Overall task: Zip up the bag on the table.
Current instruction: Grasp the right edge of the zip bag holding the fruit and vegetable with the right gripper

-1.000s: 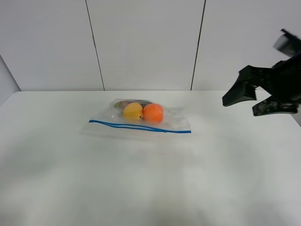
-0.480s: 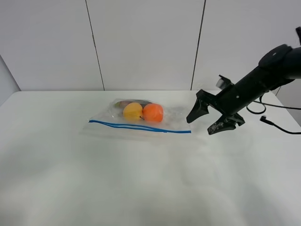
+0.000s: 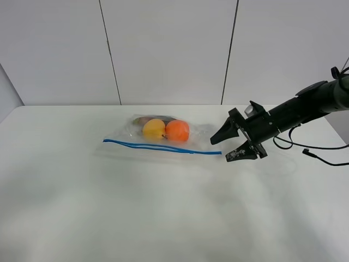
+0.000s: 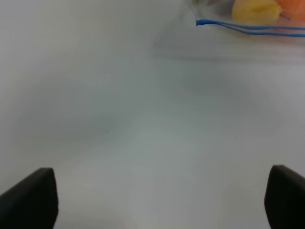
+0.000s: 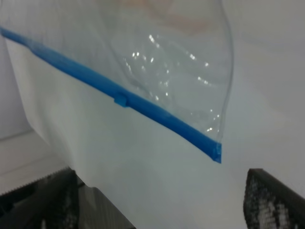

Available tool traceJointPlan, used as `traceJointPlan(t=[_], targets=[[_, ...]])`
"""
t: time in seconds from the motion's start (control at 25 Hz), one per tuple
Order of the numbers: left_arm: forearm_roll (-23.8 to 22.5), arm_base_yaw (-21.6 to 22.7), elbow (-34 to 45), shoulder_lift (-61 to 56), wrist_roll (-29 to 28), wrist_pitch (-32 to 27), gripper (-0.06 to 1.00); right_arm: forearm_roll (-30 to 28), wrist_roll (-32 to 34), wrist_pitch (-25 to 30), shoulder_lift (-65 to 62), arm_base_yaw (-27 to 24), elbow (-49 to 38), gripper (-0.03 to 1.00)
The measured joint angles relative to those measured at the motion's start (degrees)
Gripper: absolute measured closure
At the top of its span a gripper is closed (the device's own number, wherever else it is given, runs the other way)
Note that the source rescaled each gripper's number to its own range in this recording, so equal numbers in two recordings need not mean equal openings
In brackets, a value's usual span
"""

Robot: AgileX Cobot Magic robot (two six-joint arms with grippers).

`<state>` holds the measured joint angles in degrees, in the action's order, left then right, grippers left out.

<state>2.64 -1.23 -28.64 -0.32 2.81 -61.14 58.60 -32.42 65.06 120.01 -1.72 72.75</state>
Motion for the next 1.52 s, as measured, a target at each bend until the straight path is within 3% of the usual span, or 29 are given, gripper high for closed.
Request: traceJointPlan(t=[0.2, 0.48, 1.24, 1.52], targets=[[0.0, 0.0, 0.0, 0.0, 0.0, 0.0, -0.06, 2.4, -1.6, -0.4, 2.1, 0.2, 0.0, 0.21], [0.0, 0.0, 0.0, 0.0, 0.0, 0.0, -0.06, 3.7, -2.9, 0.1, 2.2, 0.2, 0.0, 0.42], [0.0, 0.0, 0.0, 0.0, 0.0, 0.0, -0.06, 6.5, -3.0, -2.3, 3.3, 2.3, 0.0, 0.47], [0.0, 0.0, 0.0, 0.0, 0.0, 0.0, -0.06, 6.8, -3.1, -2.8, 3.3, 2.9, 0.0, 0.58]])
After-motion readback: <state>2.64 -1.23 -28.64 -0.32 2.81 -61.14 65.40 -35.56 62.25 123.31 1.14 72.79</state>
